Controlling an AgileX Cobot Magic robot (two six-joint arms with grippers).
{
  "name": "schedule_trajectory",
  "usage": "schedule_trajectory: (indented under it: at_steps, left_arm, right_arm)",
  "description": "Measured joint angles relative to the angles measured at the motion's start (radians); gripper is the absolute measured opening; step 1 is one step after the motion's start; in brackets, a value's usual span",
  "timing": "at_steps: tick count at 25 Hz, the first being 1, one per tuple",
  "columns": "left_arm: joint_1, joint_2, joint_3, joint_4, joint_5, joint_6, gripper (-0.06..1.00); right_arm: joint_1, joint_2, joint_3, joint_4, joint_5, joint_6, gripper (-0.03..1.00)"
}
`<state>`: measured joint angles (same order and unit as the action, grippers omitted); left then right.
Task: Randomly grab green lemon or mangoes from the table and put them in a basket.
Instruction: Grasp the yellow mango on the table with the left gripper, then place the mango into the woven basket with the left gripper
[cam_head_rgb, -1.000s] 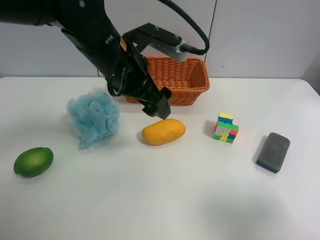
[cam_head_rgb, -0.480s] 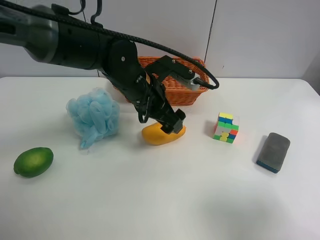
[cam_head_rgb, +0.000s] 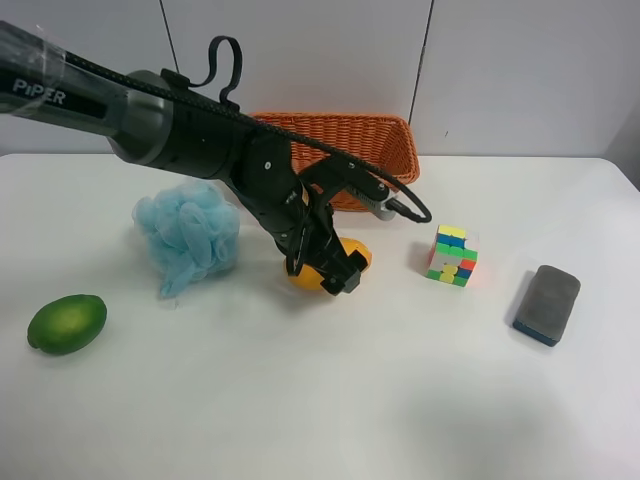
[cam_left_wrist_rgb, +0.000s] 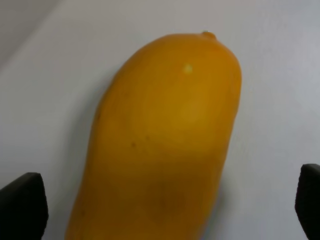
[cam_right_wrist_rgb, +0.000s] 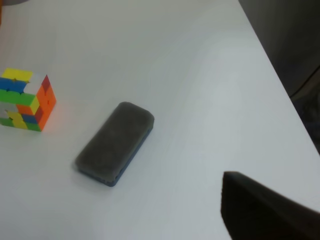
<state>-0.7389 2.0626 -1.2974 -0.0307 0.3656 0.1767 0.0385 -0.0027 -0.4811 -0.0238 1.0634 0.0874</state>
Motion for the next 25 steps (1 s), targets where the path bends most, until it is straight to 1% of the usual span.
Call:
schedule_trajectory:
  at_steps: [12, 14, 16, 19, 20, 25]
  left_arm:
    - [0.0, 0.045, -0.001, 0.042, -0.015, 0.0, 0.98]
    - [0.0, 0.054, -0.001, 0.042, -0.015, 0.0, 0.93]
    - [0.0, 0.057, -0.001, 0.044, -0.015, 0.0, 0.83]
    - [0.0, 0.058, -0.001, 0.045, -0.015, 0.0, 0.63]
    - [0.0, 0.058, -0.001, 0.045, -0.015, 0.001, 0.59]
    - [0.0, 0.058, -0.001, 0.045, -0.015, 0.001, 0.59]
  right_arm:
    - [0.0, 0.0, 0.0, 0.0, 0.0, 0.0, 0.99]
    - [0.0, 0.0, 0.0, 0.0, 0.0, 0.0, 0.99]
    - [0.0, 0.0, 0.0, 0.0, 0.0, 0.0, 0.99]
    - [0.0, 0.0, 0.0, 0.0, 0.0, 0.0, 0.99]
    - [0.0, 0.0, 0.0, 0.0, 0.0, 0.0, 0.99]
    - [0.0, 0.0, 0.0, 0.0, 0.0, 0.0, 0.99]
